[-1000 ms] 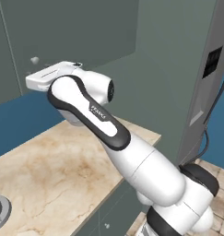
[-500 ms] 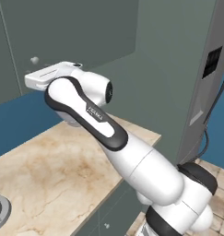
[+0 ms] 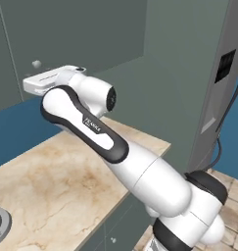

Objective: Close all open cabinet doors.

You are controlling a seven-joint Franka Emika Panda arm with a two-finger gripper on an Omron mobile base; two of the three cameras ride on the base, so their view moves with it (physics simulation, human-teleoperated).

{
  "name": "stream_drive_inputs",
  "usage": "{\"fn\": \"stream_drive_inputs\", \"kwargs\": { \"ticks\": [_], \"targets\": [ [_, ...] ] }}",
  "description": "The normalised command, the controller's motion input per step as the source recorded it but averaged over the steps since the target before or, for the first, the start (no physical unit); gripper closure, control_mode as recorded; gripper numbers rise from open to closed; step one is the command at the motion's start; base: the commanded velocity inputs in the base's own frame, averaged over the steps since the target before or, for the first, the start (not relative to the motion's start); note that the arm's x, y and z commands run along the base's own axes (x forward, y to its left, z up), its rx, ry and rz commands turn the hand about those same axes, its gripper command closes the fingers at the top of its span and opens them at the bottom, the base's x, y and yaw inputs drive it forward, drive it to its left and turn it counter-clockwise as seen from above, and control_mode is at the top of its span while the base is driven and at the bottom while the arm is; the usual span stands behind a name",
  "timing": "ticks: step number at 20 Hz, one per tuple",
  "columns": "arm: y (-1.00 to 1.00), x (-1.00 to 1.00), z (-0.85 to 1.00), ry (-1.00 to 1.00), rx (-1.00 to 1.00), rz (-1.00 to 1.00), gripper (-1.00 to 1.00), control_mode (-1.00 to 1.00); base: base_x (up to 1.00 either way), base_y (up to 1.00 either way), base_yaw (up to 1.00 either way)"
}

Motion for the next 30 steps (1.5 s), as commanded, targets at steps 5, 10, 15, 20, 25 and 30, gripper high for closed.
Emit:
{"fn": "stream_drive_inputs", "kwargs": {
  "ticks": [5, 10, 15, 20, 25, 30],
  "targets": [
    [0.28, 0.23, -0.09, 0.00, -0.02, -0.03, -1.00, -1.00, 0.00, 0.00, 0.00],
    [-0.05, -0.08, 0.08, 0.04, 0.00, 0.00, -1.00, -1.00, 0.00, 0.00, 0.00],
    [-0.36, -0.32, 0.25, 0.06, 0.00, 0.00, -1.00, -1.00, 0.00, 0.00, 0.00],
    [-0.53, -0.22, 0.06, 0.06, 0.00, 0.00, -1.00, -1.00, 0.00, 0.00, 0.00],
    [-0.75, -0.12, 0.00, 0.06, 0.00, 0.00, -1.00, -1.00, 0.00, 0.00, 0.00],
    [-0.81, -0.09, 0.05, 0.08, 0.00, 0.00, -1.00, -1.00, 0.00, 0.00, 0.00]
  ]
}}
